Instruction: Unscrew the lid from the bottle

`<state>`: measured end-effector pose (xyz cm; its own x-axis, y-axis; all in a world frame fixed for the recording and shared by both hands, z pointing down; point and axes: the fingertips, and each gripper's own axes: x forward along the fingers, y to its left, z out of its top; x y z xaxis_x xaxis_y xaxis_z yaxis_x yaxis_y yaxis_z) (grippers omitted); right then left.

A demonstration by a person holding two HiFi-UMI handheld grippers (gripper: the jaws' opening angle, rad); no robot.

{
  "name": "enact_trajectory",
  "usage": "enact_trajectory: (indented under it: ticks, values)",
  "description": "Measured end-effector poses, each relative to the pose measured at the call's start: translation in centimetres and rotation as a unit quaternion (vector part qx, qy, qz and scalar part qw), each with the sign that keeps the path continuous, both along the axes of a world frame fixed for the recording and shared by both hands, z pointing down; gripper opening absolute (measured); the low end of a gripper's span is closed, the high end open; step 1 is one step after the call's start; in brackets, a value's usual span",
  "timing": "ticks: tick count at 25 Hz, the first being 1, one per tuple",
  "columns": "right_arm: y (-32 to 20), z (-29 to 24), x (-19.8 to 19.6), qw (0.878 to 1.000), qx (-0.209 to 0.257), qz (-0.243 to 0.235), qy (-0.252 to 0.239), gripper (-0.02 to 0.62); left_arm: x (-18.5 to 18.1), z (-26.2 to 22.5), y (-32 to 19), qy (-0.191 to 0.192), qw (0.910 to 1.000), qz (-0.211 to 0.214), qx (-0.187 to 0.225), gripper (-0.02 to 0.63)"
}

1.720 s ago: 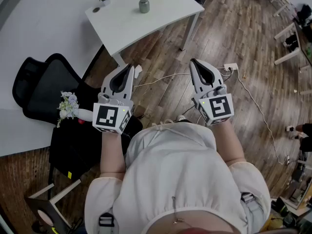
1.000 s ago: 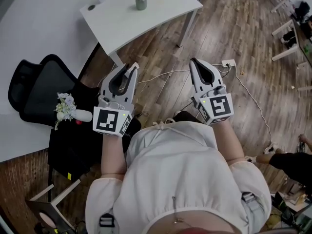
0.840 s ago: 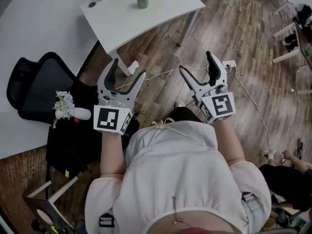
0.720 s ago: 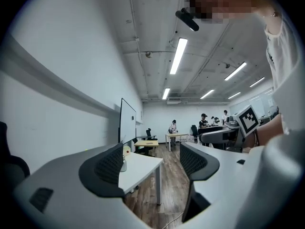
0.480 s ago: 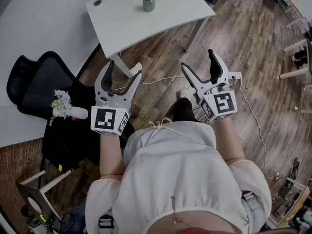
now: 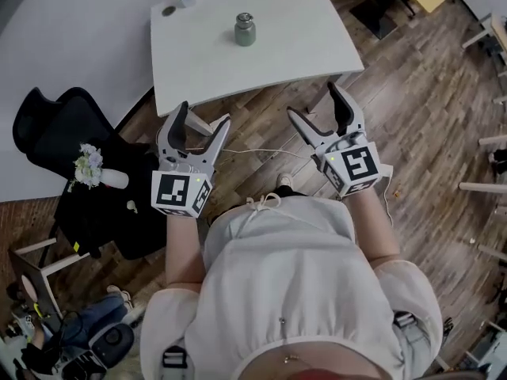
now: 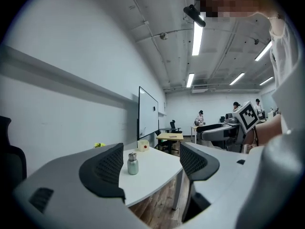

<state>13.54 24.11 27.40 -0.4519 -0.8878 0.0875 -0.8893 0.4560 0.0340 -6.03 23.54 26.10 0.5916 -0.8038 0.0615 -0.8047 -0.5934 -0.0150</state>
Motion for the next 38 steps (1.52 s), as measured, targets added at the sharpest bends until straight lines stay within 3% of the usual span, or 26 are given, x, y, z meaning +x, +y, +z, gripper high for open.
enact_trajectory:
  ticks: [7, 19, 29, 38]
  values:
    - [-6.8, 2.0, 3.6, 0.998, -0.04, -0.056, 0.004, 0.397, 4.7, 1.8, -4.4, -0.015, 0.999, -0.038, -0.021, 0.368]
    - [-18.5, 4.7, 2.1, 0.99, -0.086, -0.109, 0.014, 0.394, 5.2, 5.8, -15.4, -0.028, 0.9966, -0.054, -0.056, 0.368]
    - [-30.9, 9.3, -1.4, 0.978, -0.157, -0.134, 0.03, 0.393, 5.5, 12.3, -27.5, -0.05, 0.9931, 0.018, -0.105, 0.368]
    - [-36.8, 15.7, -4.7, 0.952, -0.242, -0.178, 0.052, 0.387, 7.2, 20.2, -33.8, -0.072, 0.9785, 0.119, -0.153, 0.376]
